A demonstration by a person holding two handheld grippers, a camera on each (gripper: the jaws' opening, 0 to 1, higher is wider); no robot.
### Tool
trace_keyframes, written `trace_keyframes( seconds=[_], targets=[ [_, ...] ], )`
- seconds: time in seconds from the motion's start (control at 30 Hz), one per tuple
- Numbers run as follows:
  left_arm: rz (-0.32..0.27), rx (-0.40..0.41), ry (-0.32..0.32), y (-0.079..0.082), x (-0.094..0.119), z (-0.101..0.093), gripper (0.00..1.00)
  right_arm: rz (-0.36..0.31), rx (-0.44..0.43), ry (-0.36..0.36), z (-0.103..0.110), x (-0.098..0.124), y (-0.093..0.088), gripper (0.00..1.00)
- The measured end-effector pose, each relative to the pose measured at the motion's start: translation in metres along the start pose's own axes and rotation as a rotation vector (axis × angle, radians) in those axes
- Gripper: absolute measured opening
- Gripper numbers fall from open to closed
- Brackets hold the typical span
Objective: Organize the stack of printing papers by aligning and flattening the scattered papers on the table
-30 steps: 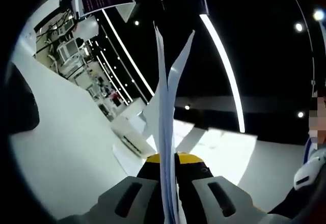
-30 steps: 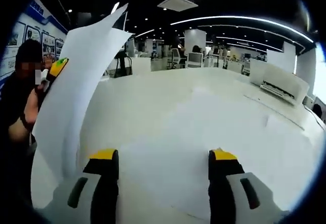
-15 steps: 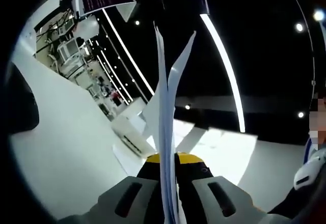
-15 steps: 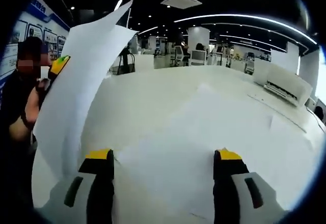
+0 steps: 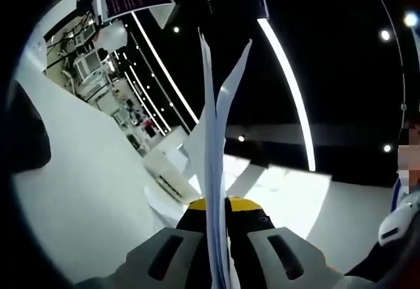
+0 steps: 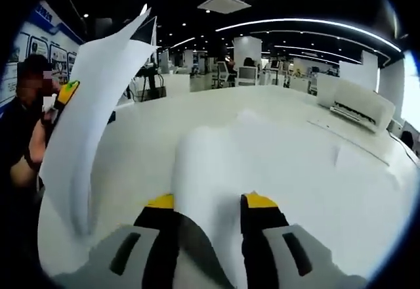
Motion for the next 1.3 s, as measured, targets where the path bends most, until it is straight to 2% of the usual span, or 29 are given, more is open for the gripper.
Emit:
trace_keyframes(
  seconds=[0.2,0.4,0.73,1.0,1.13,1.23,1.3],
  targets=[
    [0.001,-0.001,0.000,0.001,0.000,0.002,0.06,-0.036,-0.044,-0.003,-0.012,0.002,0.000,0.12],
    [-0.001,-0.001,0.000,0.001,0.000,0.001,0.06,-0.059,-0.205,0.071,-0.021,0.003,-0.003,0.07],
    [-0.002,0.003,-0.002,0.000,0.000,-0.001,0.06,-0.039,-0.234,0.123,-0.027,0.005,-0.004,0.03],
    [-0.001,0.006,-0.002,0.000,0.000,0.000,0.06,-0.030,-0.205,0.147,-0.025,0.006,-0.005,0.01],
    [-0.001,0.007,-0.001,0.000,-0.001,0.000,0.06,-0.020,-0.221,0.158,-0.028,0.008,-0.005,0.01],
    [0.000,0.008,0.000,0.001,-0.001,0.001,0.06,-0.008,-0.406,0.192,-0.029,0.010,-0.004,0.02],
    [-0.001,0.008,0.000,0.001,-0.001,0.002,0.06,-0.015,-0.431,0.207,-0.030,0.013,-0.002,0.02]
  ],
)
Point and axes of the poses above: the point that each gripper's makers call its tool centre point, and the gripper's own axes: x roughly backward along the fingers, z roughly to its left, y roughly out of its top, the point moved 7 cm from there along x, roughly backward along the fingers, and after that the axes turned 3 degrees about -y, right-handed, at the moved point
